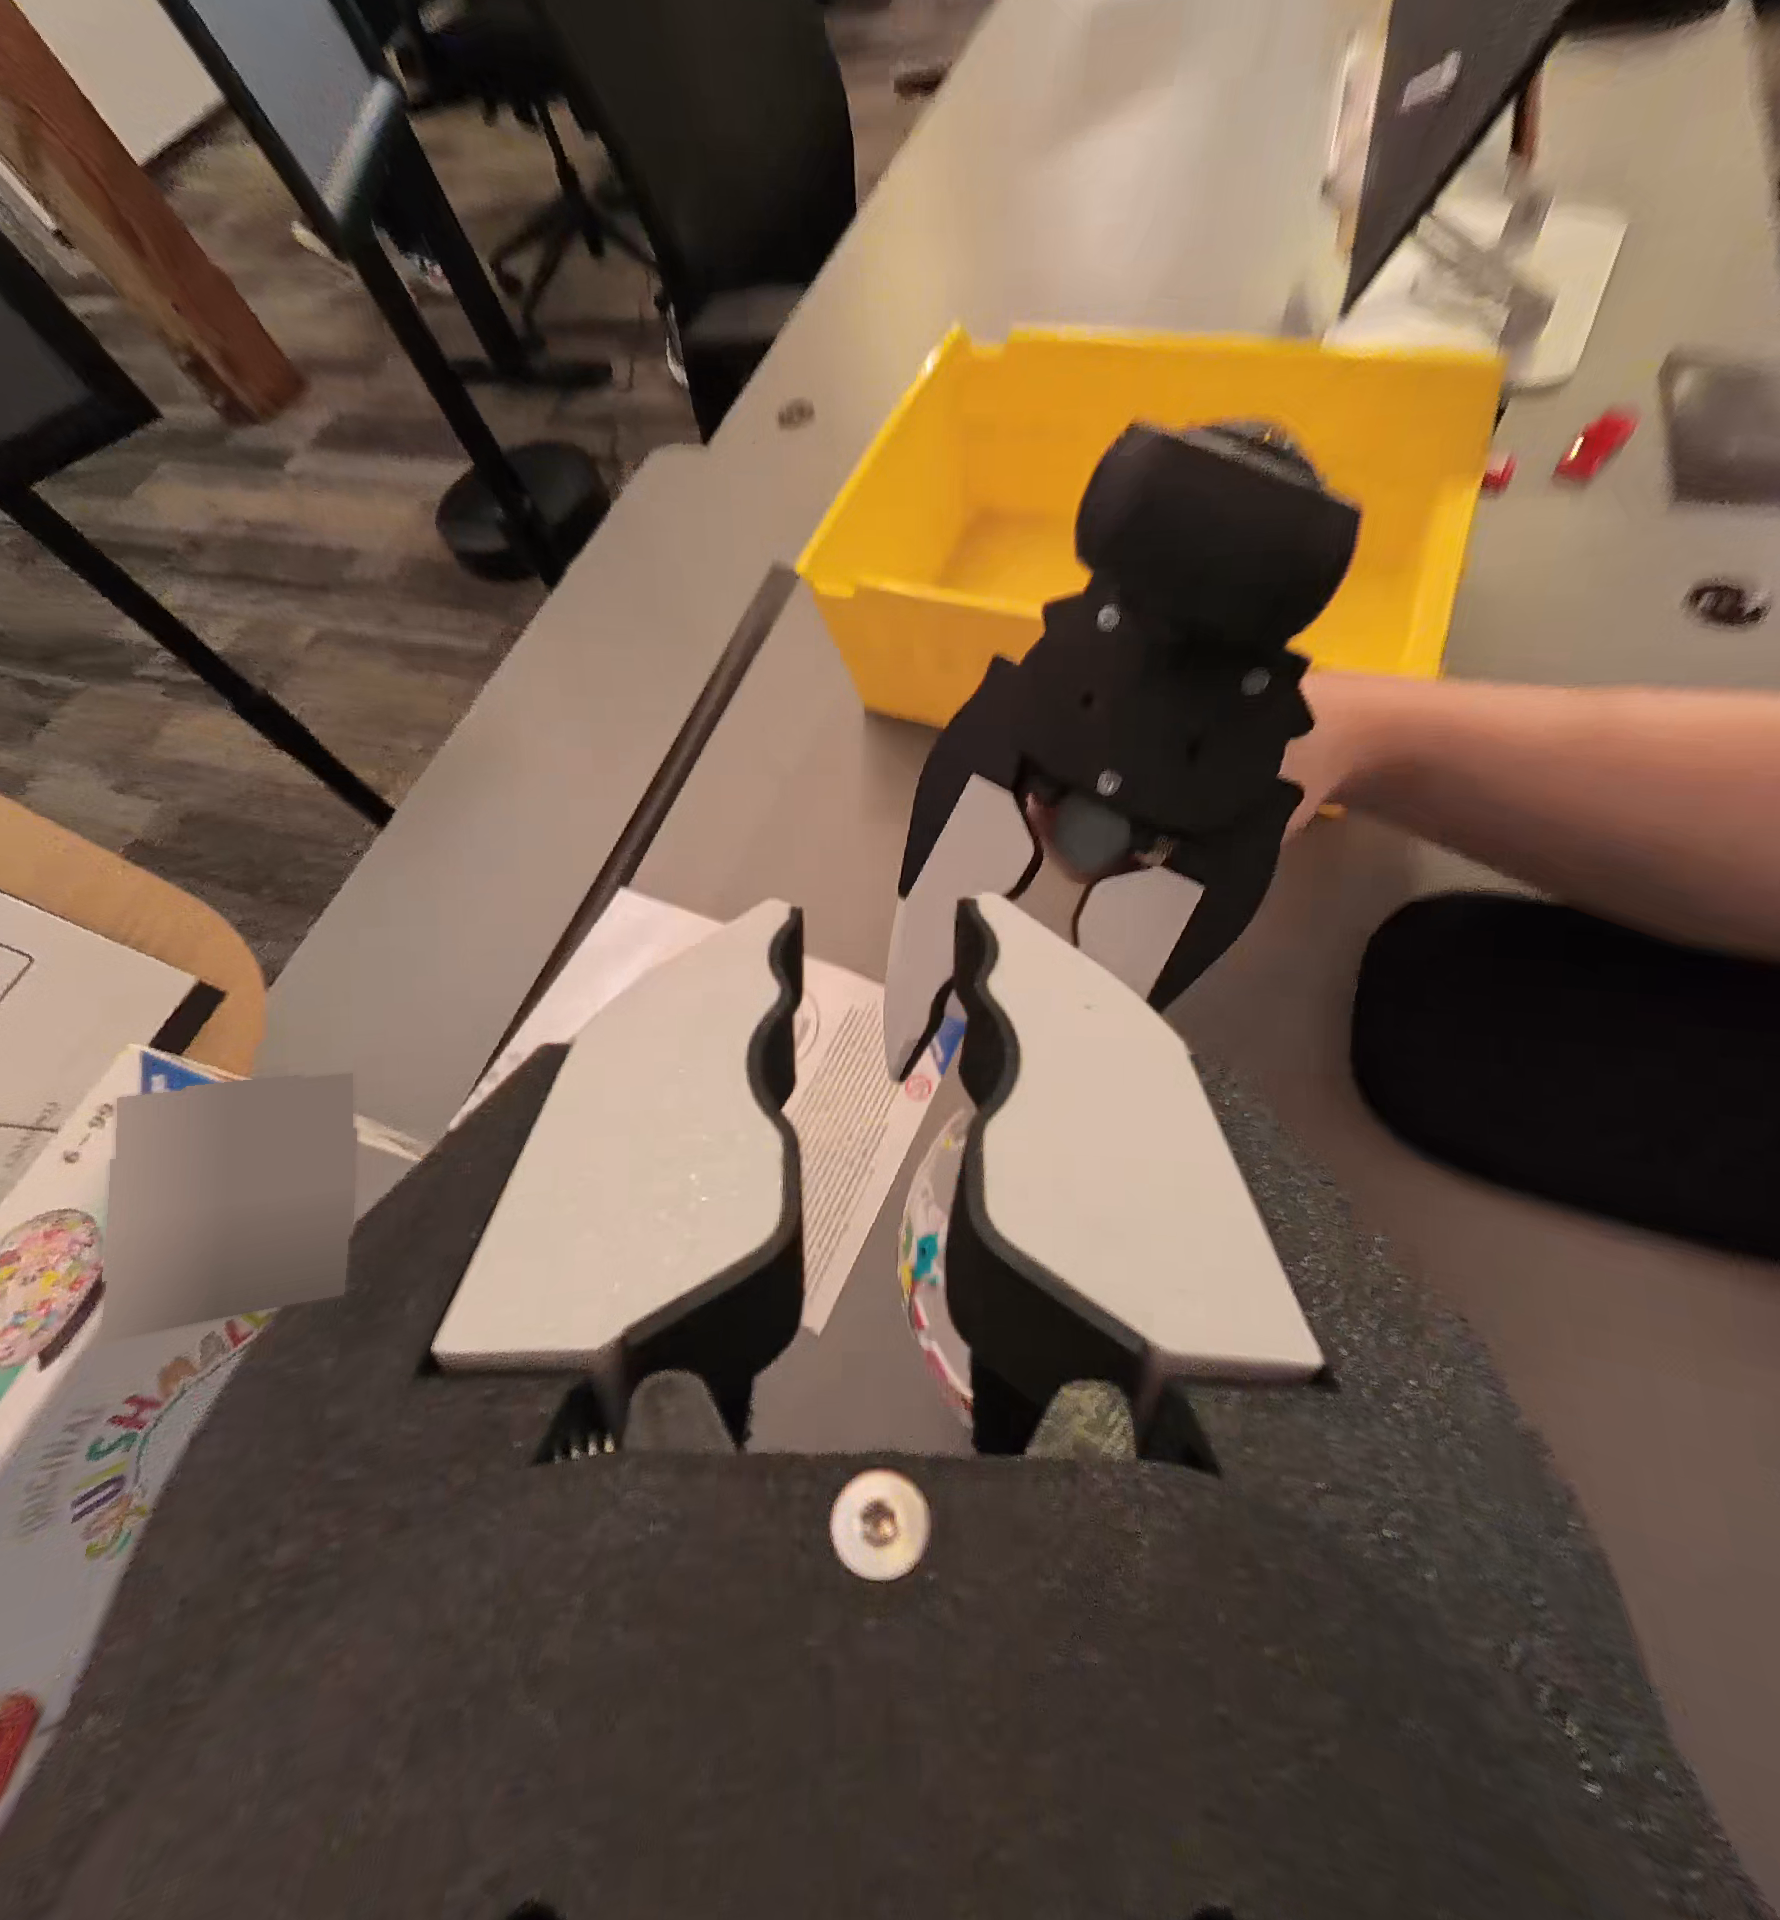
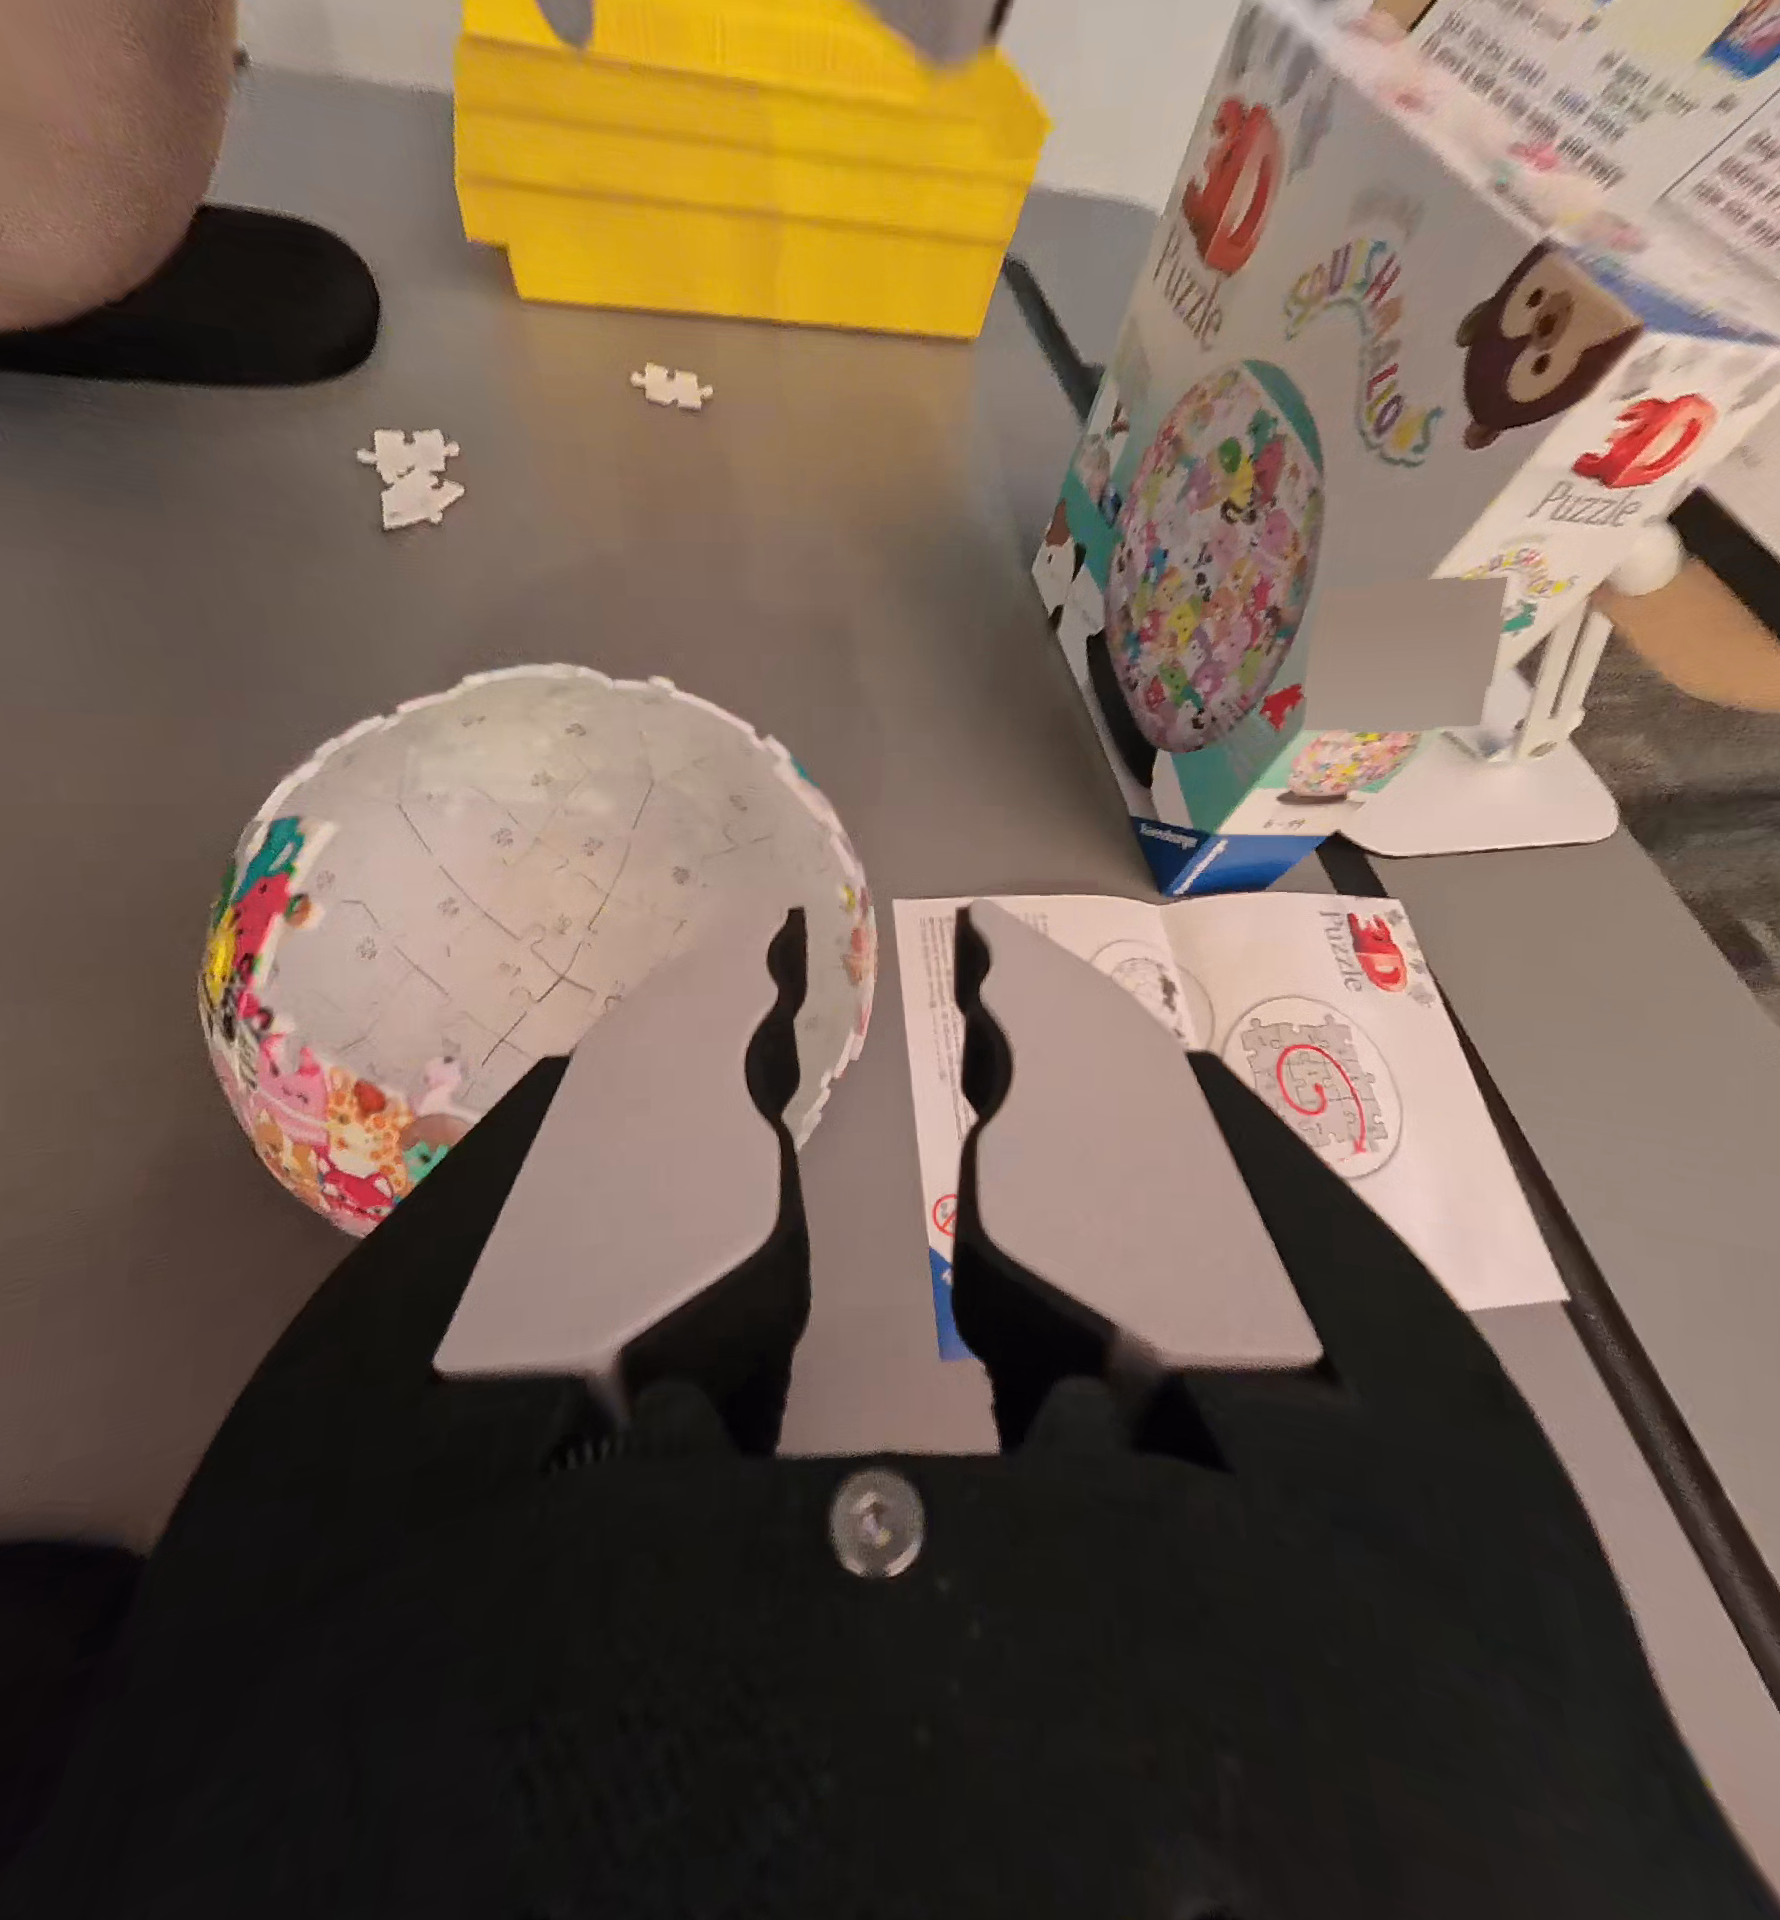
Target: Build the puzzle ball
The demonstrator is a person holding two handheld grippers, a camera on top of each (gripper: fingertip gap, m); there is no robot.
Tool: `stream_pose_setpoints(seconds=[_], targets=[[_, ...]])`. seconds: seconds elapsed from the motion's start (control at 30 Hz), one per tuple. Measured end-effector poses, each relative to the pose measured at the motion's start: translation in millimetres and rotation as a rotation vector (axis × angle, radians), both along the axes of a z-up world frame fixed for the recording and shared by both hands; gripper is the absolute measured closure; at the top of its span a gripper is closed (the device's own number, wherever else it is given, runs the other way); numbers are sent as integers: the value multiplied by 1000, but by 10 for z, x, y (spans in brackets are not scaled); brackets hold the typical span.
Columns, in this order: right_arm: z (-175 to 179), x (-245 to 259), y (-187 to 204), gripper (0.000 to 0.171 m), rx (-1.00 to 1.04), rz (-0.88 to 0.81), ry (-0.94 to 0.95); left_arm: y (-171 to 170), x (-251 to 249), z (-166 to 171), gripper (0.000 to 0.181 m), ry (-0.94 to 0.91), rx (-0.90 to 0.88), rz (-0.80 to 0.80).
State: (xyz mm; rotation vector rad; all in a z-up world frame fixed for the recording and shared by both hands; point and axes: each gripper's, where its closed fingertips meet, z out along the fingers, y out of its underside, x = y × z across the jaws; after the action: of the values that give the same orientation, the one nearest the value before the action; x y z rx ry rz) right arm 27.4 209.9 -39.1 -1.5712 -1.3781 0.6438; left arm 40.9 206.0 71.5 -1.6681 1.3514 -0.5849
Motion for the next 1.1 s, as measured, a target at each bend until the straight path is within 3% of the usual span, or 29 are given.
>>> stream_pose_setpoints(seconds=[0.23,0.4,0.63,0.73,1.1], targets=[[26,-55,-13,145,-2,48,-126,59,-6,308,154,-218,-33,-26],[-76,-77,-7,145,1,11,-202,30,-132,220,158,-273,-22,-60],[-277,-87,88,146,7,-49,-248,48,-218,251,158,-252,-6,-87],[-320,-132,68,155,3,-28,-237,48,-219,246,159,-245,2,-87],[-302,-160,64,168,5,-21,-202,14,-139,127,160,-183,5,-103]])
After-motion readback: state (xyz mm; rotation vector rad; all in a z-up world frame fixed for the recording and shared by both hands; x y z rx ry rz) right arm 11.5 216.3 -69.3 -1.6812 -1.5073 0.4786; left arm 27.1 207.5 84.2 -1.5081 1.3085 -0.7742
